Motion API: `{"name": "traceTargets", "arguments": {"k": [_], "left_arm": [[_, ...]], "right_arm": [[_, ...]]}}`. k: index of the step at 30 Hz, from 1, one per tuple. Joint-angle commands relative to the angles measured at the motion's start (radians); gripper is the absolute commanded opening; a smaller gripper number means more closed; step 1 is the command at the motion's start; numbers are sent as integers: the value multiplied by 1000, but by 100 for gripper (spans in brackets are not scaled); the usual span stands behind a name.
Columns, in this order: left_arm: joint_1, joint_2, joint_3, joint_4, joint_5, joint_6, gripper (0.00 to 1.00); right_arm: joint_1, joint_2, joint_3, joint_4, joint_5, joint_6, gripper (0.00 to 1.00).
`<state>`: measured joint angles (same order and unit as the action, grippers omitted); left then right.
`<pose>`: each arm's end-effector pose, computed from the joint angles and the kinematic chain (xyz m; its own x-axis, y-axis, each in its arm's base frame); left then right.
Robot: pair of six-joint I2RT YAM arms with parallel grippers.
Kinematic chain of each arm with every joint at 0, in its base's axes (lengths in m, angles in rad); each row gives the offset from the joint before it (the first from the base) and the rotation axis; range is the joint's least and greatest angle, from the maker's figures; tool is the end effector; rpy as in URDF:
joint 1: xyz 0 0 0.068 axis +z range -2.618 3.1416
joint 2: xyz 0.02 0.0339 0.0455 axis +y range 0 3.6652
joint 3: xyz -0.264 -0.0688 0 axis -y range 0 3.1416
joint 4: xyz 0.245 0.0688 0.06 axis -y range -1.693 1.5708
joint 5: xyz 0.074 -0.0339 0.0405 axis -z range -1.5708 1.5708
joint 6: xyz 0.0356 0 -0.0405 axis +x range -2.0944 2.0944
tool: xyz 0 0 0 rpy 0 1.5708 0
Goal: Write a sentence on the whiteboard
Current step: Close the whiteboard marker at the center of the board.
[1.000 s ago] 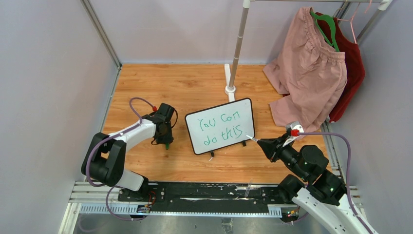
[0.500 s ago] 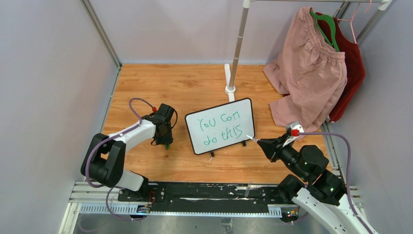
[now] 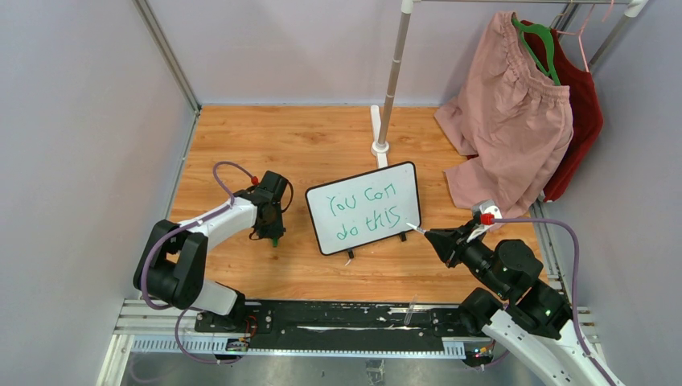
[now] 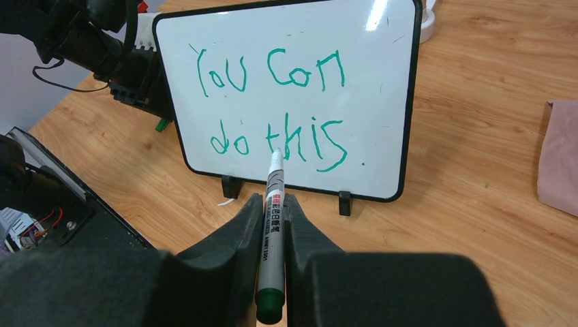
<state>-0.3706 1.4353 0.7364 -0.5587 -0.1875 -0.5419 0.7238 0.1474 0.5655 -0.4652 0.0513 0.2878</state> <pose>0.2299 -0.0822 0.1597 -0.9156 -0.1879 -0.3554 -0.1984 0.9801 -0.0070 0.0520 0.0436 0.3014 -0.2107 0.1921 -0.9585 -0.5873 0.7589 0.2812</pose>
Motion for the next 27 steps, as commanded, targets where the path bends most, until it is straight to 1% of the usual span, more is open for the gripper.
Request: {"name": "traceTargets", "arguments": {"k": [1, 8, 11, 13, 14, 27], "left_arm": [[-8, 17, -25, -14, 6, -12, 26], [-10, 5, -28, -12, 10, -14, 20], [-10, -5, -27, -12, 12, -13, 12], [-10, -14, -26, -13, 16, -12, 3], [-10, -19, -25, -14, 18, -11, 0], [-9, -145, 27, -93, -16, -20, 0]], "right_arm": [[-9, -12, -6, 13, -8, -1, 0], [-9, -9, -6, 13, -6, -2, 0], [-9, -11, -6, 13, -7, -1, 0], [-8, -11, -6, 13, -6, -2, 0], [-8, -11, -6, 13, -6, -1, 0], [-8, -12, -4, 8, -5, 1, 0]]}}
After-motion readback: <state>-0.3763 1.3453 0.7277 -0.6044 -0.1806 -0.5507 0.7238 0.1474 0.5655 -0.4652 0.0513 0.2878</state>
